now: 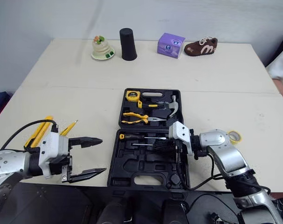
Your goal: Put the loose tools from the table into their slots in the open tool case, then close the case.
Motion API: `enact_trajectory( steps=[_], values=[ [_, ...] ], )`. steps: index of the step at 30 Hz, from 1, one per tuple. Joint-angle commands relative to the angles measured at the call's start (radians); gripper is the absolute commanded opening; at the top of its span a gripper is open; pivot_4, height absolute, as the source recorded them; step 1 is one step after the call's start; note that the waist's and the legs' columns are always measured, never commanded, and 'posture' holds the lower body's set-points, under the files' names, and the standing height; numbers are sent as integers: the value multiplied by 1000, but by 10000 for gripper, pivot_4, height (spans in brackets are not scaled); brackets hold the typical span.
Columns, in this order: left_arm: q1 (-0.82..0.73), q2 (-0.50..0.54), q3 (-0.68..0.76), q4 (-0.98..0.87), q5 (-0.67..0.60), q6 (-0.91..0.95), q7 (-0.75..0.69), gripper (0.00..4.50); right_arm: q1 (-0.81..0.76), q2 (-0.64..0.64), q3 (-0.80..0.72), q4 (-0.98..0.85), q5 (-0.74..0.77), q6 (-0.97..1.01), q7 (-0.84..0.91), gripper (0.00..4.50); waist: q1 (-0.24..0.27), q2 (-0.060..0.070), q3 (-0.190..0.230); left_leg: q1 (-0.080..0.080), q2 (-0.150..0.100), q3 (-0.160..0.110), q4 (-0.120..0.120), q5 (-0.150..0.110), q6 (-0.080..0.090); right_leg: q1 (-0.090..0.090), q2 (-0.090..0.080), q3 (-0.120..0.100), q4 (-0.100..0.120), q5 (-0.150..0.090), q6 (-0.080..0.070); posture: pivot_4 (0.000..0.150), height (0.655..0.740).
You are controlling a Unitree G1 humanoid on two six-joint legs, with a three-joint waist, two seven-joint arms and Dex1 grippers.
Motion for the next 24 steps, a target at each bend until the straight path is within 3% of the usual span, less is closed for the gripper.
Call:
enact_trajectory(
  steps=[1, 12, 18, 24],
  values=[
    [10, 5, 10, -37, -6, 2, 2, 45000, -3, -3, -4, 11, -13, -5, -2, 547, 1, 0, 0, 0, 0, 0, 0, 0, 0, 0, 0, 0, 0, 0, 0, 1500, 7400],
    [-3, 2, -3, -32, -3, 4, 3, 45000, 27, -16, 70, -6, -78, 115, -74, 547, 0, -3, -2, 2, 0, 0, 0, 0, 0, 1, -1, 0, 0, 0, 0, 1500, 7400],
    [-11, 2, -10, -29, -3, 5, 7, 45000, 22, -60, 136, -30, -162, 137, -89, 547, 1, -6, -4, 13, 1, 1, -3, -2, -2, 12, -2, 1, -2, 0, 0, 1500, 7400],
    [-40, 4, -3, -5, -5, 7, 12, 45000, 25, -30, 57, -108, -62, 149, -91, 547, 2, -9, -6, 15, 2, -1, -3, -4, -3, 15, -3, 1, -4, 0, -1, 1500, 7400]
  ],
)
